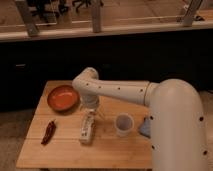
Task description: Place the bottle in the ceramic bowl
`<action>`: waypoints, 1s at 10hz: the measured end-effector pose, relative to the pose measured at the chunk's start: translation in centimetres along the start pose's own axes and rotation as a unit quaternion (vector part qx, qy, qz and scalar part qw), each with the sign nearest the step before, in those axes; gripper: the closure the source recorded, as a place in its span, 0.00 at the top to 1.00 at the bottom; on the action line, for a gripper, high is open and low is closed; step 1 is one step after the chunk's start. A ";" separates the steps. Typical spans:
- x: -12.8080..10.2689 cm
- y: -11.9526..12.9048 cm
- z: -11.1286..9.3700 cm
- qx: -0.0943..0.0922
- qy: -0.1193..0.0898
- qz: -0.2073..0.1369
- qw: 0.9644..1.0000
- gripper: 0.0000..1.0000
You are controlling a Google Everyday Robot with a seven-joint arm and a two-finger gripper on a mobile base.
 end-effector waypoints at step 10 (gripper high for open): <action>-2.3 -1.6 5.2 -0.001 -0.084 -0.061 0.995 0.48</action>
